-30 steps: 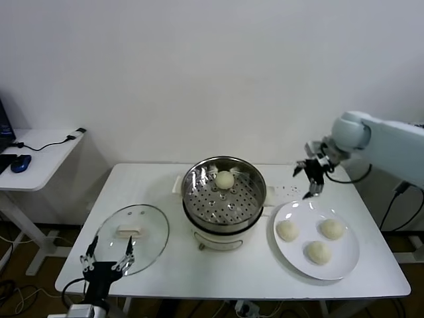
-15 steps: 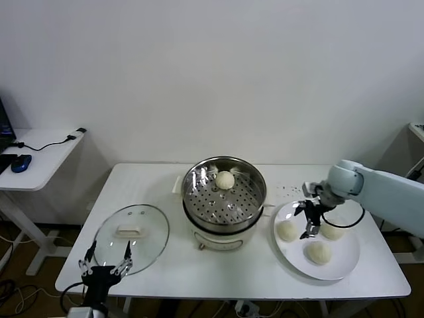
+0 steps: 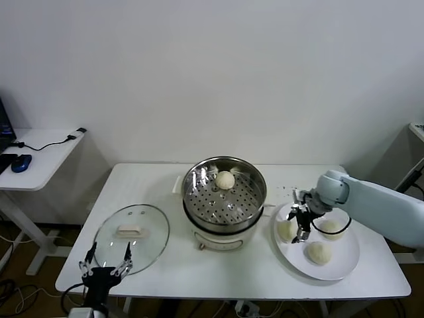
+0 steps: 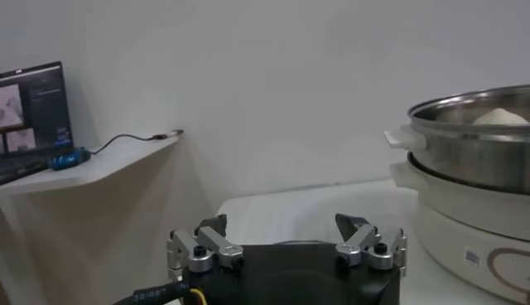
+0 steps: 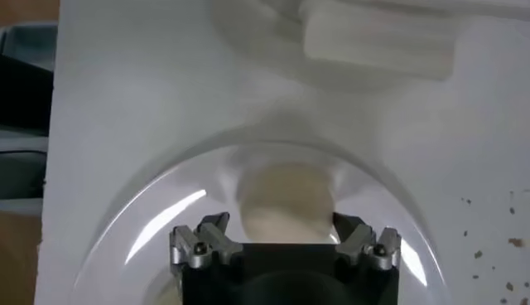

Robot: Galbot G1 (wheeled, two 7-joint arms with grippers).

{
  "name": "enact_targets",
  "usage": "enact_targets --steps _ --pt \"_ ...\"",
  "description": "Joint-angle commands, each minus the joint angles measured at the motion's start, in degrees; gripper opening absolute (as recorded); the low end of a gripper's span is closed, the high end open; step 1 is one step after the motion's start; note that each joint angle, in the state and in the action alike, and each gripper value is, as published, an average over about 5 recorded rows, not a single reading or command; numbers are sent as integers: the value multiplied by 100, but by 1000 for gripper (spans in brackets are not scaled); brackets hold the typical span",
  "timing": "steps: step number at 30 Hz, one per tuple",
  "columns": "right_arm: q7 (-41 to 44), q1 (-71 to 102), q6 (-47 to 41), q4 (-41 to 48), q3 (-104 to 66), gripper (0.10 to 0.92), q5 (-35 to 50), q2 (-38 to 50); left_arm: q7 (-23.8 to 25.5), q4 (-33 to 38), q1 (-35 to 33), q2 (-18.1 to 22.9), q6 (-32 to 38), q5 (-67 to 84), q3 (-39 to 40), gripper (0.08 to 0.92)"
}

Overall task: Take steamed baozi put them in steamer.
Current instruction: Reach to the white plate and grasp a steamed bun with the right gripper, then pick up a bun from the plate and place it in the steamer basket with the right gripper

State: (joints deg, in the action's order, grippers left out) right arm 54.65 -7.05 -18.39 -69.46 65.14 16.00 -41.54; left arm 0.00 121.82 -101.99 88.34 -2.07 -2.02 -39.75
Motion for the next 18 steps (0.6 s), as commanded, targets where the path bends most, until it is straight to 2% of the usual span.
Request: enact_targets --steps 1,8,14,18 --pt "20 131 -36 113 -140 756 -80 -88 1 -3 -6 -9 5 -2 3 823" --pt "88 75 -21 140 -126 607 -57 -88 -1 7 -22 -8 13 -2 13 823" --pt "101 -193 -26 -65 -38 563 181 134 0 26 -40 -12 16 -2 15 823" --pt "203 -1017 18 -401 450 560 563 497 -1 39 -57 -15 18 0 16 823"
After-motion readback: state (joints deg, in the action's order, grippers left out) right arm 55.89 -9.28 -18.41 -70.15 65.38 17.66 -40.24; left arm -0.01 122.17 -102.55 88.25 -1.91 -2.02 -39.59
